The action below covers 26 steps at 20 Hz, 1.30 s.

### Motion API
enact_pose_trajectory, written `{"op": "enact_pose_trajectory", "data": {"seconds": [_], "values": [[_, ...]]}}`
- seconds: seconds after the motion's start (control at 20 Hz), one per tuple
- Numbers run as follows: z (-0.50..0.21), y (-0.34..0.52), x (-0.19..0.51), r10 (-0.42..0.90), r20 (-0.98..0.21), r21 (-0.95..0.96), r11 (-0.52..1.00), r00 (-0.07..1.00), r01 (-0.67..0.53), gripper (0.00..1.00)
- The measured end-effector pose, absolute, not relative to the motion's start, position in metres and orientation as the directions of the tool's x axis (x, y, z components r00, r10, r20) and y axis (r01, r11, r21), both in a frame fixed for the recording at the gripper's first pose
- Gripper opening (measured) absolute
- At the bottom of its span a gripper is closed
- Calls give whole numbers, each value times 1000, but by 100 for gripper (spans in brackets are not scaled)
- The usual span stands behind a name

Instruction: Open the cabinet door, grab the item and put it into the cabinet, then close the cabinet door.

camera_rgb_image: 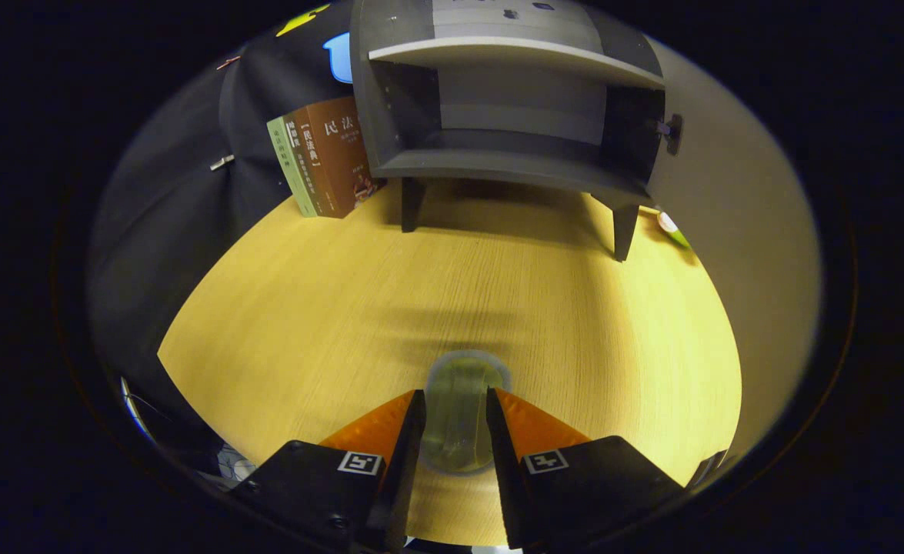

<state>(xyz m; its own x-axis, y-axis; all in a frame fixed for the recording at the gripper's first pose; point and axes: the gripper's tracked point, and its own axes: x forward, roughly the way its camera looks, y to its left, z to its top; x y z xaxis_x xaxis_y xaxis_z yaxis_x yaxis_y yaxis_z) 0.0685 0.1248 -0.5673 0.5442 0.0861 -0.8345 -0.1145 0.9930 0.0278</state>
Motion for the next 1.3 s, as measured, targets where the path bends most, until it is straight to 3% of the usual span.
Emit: {"op": "enact_pose_trajectory", "data": {"seconds": [0.55, 0.65, 0.95, 1.0, 1.3], "values": [[-604, 117, 70, 36, -892, -15, 994, 451, -110, 52], [-599, 113, 66, 33, -895, -20, 993, 444, -115, 26], [-598, 116, 67, 57, -911, 3, 991, 409, -133, 26], [-601, 116, 66, 65, -915, 5, 989, 399, -151, 14], [-580, 111, 71, 92, -908, 16, 982, 408, -186, 14]]}}
